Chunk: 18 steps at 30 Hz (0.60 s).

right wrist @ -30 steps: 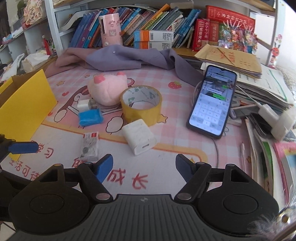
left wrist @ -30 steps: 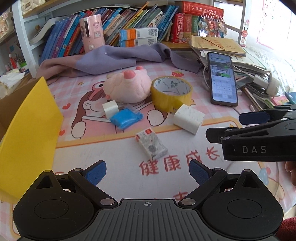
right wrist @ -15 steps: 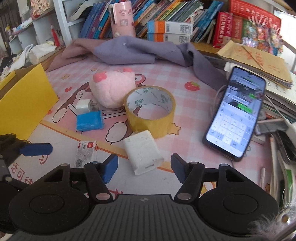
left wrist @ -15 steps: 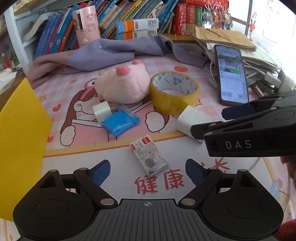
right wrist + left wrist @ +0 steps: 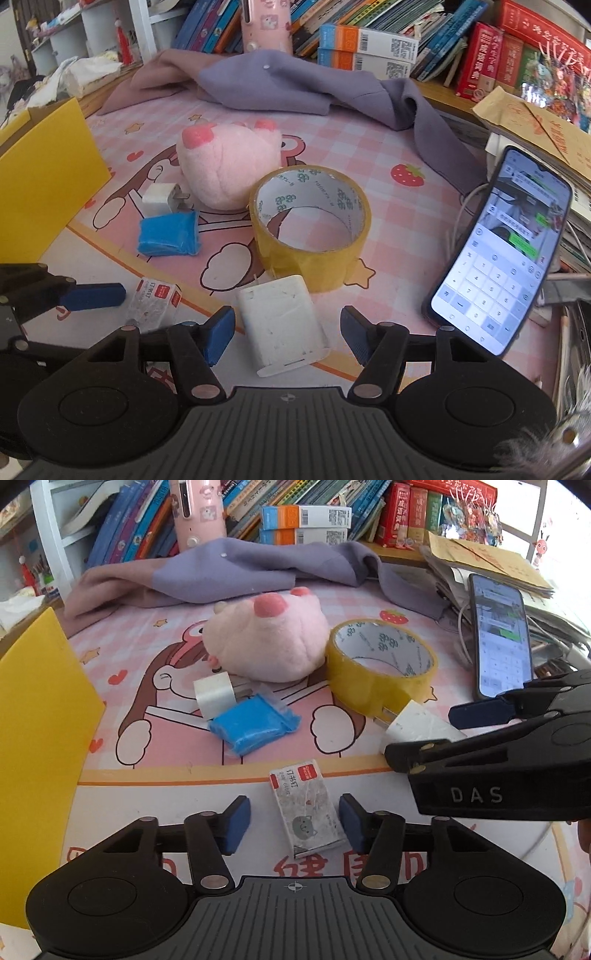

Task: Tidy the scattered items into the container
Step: 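Close the left tool on the medicine box while the right tool grasps the white charger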

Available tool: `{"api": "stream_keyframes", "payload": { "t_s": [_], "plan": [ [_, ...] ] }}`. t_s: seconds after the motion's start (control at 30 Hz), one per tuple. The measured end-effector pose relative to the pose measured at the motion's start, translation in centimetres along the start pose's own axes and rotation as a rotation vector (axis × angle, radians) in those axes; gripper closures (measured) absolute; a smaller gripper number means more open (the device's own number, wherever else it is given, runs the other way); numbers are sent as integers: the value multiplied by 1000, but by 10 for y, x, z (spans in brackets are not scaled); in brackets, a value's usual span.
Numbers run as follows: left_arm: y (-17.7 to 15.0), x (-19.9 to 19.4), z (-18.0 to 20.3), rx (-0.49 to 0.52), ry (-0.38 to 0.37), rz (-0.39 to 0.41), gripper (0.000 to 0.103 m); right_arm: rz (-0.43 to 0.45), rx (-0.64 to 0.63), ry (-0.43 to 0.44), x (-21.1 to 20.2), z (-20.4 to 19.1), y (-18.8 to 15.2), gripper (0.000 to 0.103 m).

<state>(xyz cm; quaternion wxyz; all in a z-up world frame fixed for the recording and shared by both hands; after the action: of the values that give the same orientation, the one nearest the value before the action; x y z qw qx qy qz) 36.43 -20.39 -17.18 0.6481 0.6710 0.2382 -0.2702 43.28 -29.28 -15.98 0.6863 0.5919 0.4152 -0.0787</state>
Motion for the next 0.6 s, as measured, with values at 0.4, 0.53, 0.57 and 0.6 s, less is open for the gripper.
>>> {"api": "stream_keyframes", "payload": {
  "t_s": [0.4,0.53,0.57,0.6],
  "plan": [
    [1,0,0,28,-11,-5,74,-36,-26,6,14,-2,-1,44],
    [0,-2,-4,6,-25,-17,75,-33,-59,23,12,-5,0,59],
    [0,-3,-5,-6,-29,-22,75,-32,-55,26,11,-6,-1,60],
    [0,-5,-7,-13,-31,-22,75,-29,-45,29,9,-6,-1,61]
  ]
}}
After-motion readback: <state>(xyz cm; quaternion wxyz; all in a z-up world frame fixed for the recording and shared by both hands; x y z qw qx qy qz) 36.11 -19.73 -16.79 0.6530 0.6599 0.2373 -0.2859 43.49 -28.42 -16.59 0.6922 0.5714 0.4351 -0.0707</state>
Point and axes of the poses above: each gripper's, at about its wrist camera, not at the fingertips, and x roughly the way its jaws point, z to its right, y to its top, the point moved 9 cm from there along x, roughly the way its jaws point, and after that the axes turned 12 degrees about z, right-handed, at the moved point
